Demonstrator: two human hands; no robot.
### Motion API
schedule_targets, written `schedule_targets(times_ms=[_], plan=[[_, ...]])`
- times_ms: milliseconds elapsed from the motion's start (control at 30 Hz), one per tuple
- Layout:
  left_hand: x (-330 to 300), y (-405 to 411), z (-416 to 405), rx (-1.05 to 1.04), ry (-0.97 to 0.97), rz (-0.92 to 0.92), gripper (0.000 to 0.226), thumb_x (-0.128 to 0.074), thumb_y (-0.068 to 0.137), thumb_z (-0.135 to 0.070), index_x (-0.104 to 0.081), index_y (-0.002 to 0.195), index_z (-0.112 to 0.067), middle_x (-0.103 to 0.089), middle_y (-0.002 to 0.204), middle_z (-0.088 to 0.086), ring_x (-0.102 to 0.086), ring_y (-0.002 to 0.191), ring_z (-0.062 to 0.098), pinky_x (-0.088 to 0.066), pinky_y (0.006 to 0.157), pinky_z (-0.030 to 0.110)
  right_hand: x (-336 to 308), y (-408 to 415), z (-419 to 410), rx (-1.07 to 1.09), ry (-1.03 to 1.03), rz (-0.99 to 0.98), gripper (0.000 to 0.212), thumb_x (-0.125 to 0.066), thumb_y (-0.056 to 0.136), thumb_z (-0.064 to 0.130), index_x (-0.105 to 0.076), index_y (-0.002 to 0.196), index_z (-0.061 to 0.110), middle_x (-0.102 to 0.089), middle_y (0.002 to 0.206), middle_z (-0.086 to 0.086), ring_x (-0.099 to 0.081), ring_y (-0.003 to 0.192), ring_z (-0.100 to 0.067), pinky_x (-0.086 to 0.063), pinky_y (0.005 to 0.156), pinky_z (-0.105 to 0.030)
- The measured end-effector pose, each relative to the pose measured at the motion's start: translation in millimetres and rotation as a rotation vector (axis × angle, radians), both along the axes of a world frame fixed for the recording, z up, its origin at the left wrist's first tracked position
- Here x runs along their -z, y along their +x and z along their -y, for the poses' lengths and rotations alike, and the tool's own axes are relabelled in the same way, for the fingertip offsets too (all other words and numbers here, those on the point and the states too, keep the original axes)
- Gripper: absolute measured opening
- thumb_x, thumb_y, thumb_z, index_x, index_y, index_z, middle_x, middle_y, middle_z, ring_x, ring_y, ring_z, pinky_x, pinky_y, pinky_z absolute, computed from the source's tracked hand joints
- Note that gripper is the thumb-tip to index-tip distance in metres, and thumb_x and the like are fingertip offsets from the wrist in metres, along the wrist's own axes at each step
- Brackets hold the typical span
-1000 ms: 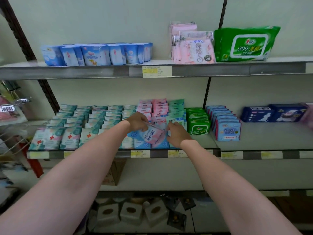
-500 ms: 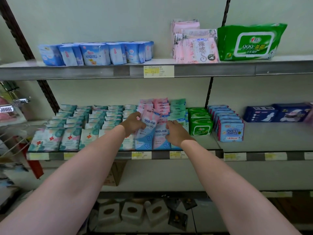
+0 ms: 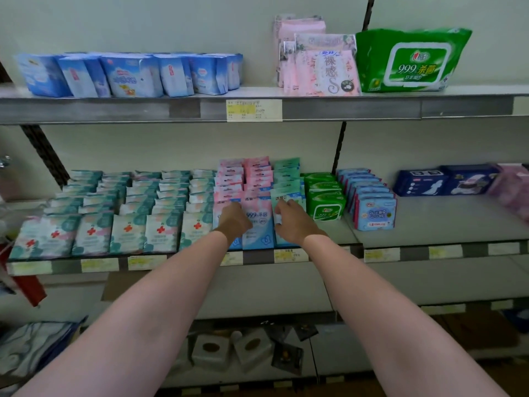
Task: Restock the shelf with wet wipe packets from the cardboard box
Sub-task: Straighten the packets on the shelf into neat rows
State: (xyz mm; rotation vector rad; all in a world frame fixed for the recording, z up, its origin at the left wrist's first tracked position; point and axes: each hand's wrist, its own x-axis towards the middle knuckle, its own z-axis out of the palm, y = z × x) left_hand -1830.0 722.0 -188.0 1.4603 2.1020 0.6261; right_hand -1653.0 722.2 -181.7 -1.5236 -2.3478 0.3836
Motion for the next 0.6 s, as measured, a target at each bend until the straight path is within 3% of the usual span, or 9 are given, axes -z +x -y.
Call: schedule_targets(times_ms=[133, 300, 433, 600], plan=[[-3.5, 5.4, -0.8, 0.02, -0.025, -0.095, 0.045, -0.077, 0.08, -0.011, -0.054, 0.116, 0.0, -0.059, 0.111, 0.014, -0.067, 0.094, 0.029, -0.06, 0.078, 0.039, 3.3, 2.8, 0.1, 0.005, 0.01, -0.005, 0.028, -0.062, 0.09, 0.019, -0.049, 0.115, 0.013, -0.05, 0.118, -0.01, -0.05, 0.108, -0.027, -0.047, 0.083, -0.038], [3.0, 7.3, 1.2, -0.002, 0.046, -0.228, 0.026, -0.067, 0.088, -0.01, -0.057, 0.111, -0.002, -0.064, 0.106, 0.013, -0.061, 0.084, 0.023, -0.05, 0.066, 0.028, 4.8, -0.5, 1.4, 0.007, 0.026, 0.0, 0.027, -0.062, 0.091, 0.019, -0.05, 0.114, 0.013, -0.05, 0.118, -0.009, -0.05, 0.107, -0.026, -0.047, 0.082, -0.037], [5.5, 6.7, 2.8, -0.034, 0.043, -0.152, 0.029, -0.064, 0.086, -0.009, -0.056, 0.114, -0.006, -0.066, 0.102, 0.012, -0.067, 0.084, 0.026, -0.059, 0.071, 0.036, 6.4, -1.4, 3.3, 0.012, 0.02, 0.002, 0.027, -0.062, 0.09, 0.02, -0.05, 0.114, 0.014, -0.05, 0.119, -0.008, -0.05, 0.108, -0.026, -0.05, 0.086, -0.042], [1.0, 6.5, 8.2, -0.034, 0.04, -0.144, 0.035, -0.067, 0.085, -0.011, -0.049, 0.114, -0.007, -0.06, 0.1, 0.008, -0.064, 0.088, 0.026, -0.057, 0.075, 0.036, 7.3, 0.5, 5.2, 0.002, 0.02, 0.004, 0.027, -0.061, 0.091, 0.019, -0.05, 0.115, 0.013, -0.05, 0.12, -0.009, -0.05, 0.109, -0.027, -0.047, 0.083, -0.037]])
